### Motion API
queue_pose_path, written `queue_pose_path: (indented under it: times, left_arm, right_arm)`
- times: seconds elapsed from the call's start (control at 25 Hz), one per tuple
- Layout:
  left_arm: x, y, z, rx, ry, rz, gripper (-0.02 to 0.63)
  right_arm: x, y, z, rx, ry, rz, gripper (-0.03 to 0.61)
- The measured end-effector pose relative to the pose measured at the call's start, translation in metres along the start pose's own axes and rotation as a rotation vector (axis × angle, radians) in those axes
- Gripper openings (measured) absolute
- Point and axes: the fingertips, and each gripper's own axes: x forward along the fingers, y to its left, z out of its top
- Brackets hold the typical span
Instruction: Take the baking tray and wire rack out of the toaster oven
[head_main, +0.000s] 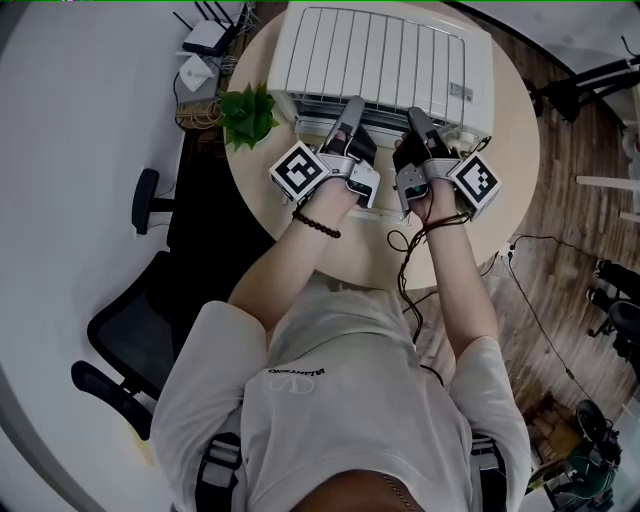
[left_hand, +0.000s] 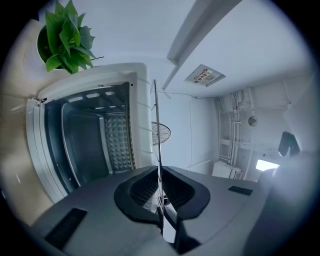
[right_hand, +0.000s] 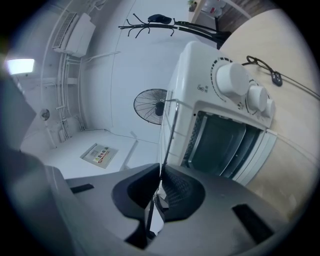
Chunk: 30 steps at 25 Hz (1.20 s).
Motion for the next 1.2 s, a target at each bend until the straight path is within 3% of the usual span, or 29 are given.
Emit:
queue_pose_path:
  times: [0.4, 0.48, 0.56, 0.72, 0.8, 0.92, 1.2]
  left_arm:
    - [-0.008, -0.006, 0.003, 0.019, -0.013, -0.038, 0.039]
    - [-0.01, -0.008, 0.003, 0.024, -0.011, -0.054, 0.074]
    - [-0.012, -0.013, 0.003, 0.039, 0.001, -0.082, 0.135]
    - [-0.016, -0.023, -0.008, 0.07, 0.061, -0.112, 0.243]
    - [-0.025, -0.024, -0.011, 0.091, 0.078, -0.109, 0.252]
    - [-0.043, -0.022, -0.011, 0.114, 0.09, -0.109, 0.252]
    - [-0.079, -0.003, -0.02, 0.059, 0.113, -0.082, 0.252]
  right_arm:
    - [-0.003, 0.005, -0.009, -0.035, 0.024, 0.028, 0.02]
    - [-0.005, 0.005, -0.011, -0.041, 0.028, 0.036, 0.02]
    - [-0.007, 0.007, -0.015, -0.037, 0.025, 0.05, 0.061]
    - [-0.015, 0.009, -0.016, -0.034, 0.016, 0.067, 0.061]
    - [-0.022, 0.011, -0.019, -0.039, 0.014, 0.082, 0.061]
    - [-0.028, 0.014, -0.024, -0.071, 0.017, 0.101, 0.11]
    - [-0.037, 0.014, -0.032, -0.108, 0.033, 0.109, 0.153]
